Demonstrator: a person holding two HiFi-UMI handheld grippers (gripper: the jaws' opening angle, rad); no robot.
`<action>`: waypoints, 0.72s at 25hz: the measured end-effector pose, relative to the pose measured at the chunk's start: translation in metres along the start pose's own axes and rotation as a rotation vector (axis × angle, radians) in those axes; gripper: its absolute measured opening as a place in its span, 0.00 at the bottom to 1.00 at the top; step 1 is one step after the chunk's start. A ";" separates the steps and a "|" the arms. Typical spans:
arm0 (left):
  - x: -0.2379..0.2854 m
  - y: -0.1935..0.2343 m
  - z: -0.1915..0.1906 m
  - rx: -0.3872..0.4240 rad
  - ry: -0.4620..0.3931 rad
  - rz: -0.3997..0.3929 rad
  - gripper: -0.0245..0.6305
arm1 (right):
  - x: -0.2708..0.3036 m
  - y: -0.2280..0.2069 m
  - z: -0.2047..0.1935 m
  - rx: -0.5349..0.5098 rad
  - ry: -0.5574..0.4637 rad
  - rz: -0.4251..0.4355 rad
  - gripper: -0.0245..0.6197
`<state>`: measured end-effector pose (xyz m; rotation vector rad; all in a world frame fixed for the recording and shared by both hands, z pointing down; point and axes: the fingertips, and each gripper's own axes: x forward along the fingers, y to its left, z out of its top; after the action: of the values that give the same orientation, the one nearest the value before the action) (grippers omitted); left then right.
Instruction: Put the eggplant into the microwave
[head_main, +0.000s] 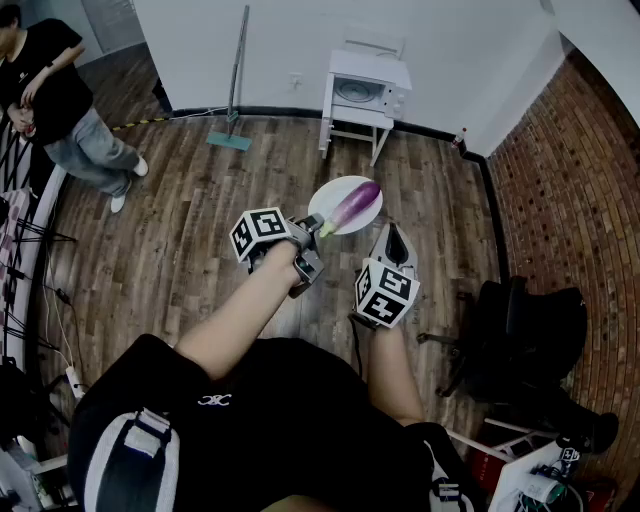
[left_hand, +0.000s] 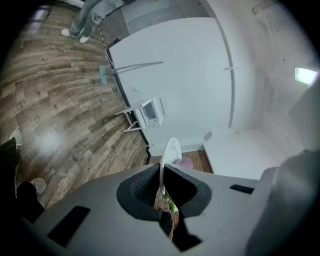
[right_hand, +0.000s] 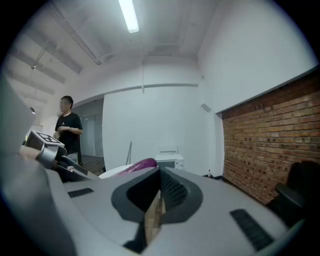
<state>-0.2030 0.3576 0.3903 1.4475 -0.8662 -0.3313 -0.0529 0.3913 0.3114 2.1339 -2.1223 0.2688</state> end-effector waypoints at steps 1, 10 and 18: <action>0.003 0.000 -0.003 0.000 0.002 0.002 0.07 | -0.001 -0.004 0.000 0.008 -0.004 0.001 0.05; 0.022 -0.003 -0.027 -0.018 -0.003 0.007 0.07 | -0.010 -0.029 -0.003 0.018 -0.006 0.035 0.05; 0.035 0.014 -0.010 -0.024 0.038 0.012 0.07 | 0.001 -0.020 -0.011 0.006 -0.001 0.008 0.05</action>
<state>-0.1773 0.3433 0.4152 1.4216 -0.8379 -0.3031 -0.0337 0.3927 0.3233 2.1294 -2.1338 0.2759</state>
